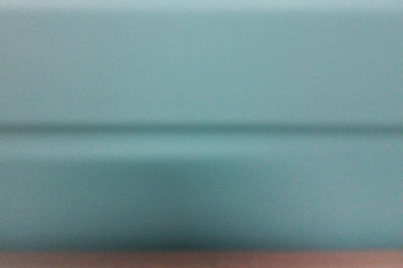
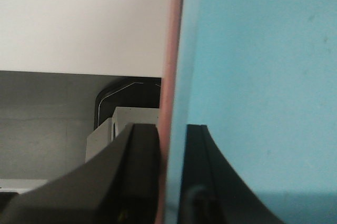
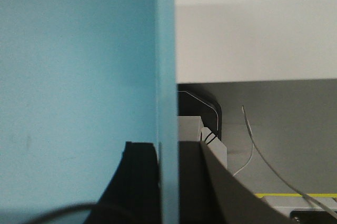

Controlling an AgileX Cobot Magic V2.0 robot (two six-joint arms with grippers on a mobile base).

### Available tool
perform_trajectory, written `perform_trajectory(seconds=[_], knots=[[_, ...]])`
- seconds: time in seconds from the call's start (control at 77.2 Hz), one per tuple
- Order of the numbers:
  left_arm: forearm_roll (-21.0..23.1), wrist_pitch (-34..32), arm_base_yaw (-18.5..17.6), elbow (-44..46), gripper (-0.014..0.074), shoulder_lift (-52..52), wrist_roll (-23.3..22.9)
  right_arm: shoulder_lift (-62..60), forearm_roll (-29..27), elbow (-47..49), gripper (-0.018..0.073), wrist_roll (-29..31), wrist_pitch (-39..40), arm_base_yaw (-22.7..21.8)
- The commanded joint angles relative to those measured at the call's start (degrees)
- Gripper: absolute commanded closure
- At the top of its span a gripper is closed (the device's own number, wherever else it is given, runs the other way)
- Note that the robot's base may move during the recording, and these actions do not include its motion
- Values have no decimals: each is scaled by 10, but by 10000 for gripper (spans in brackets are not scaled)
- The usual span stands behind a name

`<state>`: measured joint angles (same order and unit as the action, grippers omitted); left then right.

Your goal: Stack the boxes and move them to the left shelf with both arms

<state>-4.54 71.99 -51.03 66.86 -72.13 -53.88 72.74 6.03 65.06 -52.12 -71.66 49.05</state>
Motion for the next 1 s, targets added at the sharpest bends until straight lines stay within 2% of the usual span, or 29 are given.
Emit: perform_trajectory(seconds=[0.0,0.984], knots=[[-3,34,-5,17,589,20,-8,-21,16,16,502,-1,16,1],[6,34,-5,17,589,20,-8,-21,16,16,502,-1,15,1]])
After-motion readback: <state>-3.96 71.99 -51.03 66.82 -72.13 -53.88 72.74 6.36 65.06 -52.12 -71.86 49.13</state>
